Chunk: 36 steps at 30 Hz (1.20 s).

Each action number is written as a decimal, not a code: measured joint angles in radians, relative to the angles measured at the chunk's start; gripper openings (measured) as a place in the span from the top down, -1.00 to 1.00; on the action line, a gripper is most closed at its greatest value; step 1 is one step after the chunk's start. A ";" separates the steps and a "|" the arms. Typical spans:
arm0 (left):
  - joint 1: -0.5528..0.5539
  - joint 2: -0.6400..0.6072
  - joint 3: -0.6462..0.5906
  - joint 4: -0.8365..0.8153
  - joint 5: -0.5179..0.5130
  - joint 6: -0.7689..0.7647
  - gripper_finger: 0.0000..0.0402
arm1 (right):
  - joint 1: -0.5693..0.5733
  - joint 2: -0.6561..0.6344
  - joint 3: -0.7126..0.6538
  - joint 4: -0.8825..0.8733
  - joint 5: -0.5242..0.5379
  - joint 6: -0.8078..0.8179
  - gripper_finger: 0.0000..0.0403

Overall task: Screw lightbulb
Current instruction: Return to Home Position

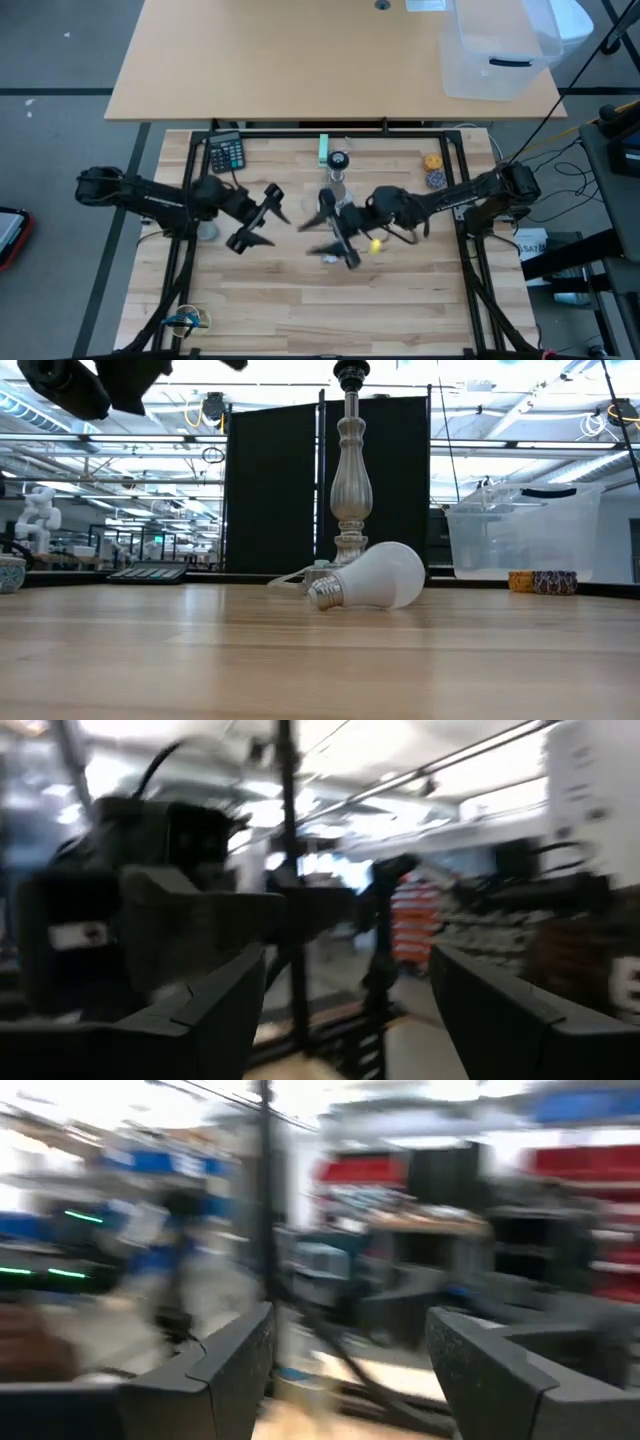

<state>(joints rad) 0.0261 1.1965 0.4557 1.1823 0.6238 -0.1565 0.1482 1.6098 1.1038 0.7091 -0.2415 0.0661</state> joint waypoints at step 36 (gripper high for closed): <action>0.251 -0.523 0.000 -0.911 -0.430 0.276 0.97 | -0.044 -0.789 -0.237 -0.709 0.425 -0.331 -0.05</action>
<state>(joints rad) 0.2771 0.6738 0.4561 0.2716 0.1940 0.1195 0.1041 0.8204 0.8663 -0.0001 0.1831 -0.2644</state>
